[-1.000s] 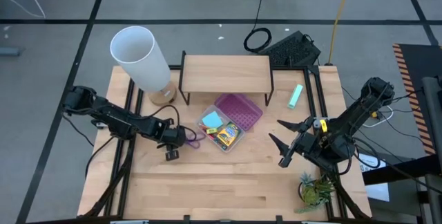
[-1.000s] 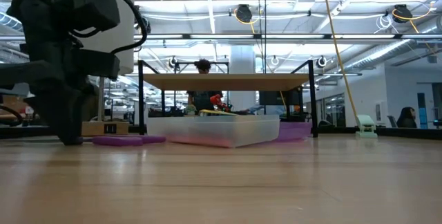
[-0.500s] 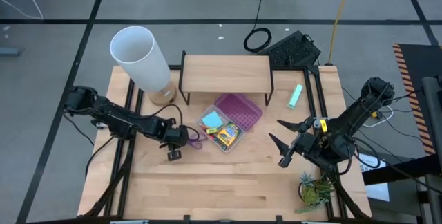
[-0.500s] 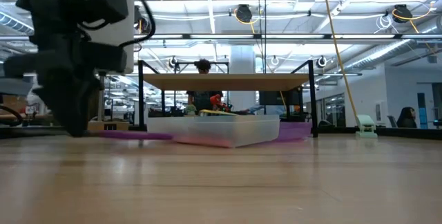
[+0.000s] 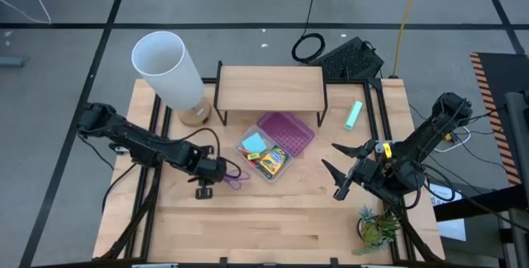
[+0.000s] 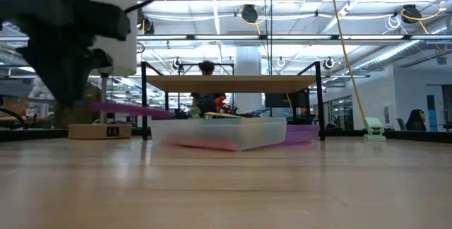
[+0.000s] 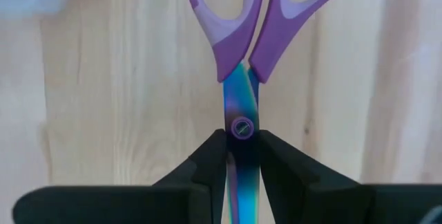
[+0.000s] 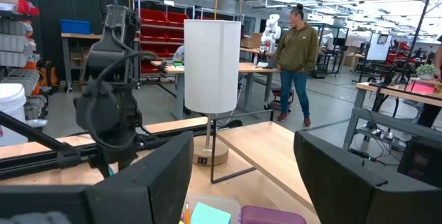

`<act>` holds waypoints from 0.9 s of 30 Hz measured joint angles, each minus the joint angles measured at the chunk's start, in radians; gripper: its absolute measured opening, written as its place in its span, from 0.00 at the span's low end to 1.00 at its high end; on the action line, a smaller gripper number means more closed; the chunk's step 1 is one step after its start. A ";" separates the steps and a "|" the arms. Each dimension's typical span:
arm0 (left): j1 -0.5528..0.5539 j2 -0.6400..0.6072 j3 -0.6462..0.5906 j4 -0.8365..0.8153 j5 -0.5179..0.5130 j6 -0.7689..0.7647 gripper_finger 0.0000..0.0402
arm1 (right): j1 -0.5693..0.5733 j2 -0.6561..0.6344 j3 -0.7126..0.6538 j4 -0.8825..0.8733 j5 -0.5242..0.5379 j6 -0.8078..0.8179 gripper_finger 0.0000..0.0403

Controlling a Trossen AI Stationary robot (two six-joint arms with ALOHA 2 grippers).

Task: Pack school essentials
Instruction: Put the scissors into the supply box

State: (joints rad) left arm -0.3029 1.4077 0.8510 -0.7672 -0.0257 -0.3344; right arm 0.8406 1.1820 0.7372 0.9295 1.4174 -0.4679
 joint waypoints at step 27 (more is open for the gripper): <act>0.296 0.183 0.139 0.490 -0.012 0.857 0.21 | -0.016 0.000 0.000 0.000 -0.003 -0.019 0.61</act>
State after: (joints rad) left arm -0.0069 1.5905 0.9902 -0.2769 -0.0374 0.5228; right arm 0.8242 1.1824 0.7372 0.9293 1.4145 -0.4866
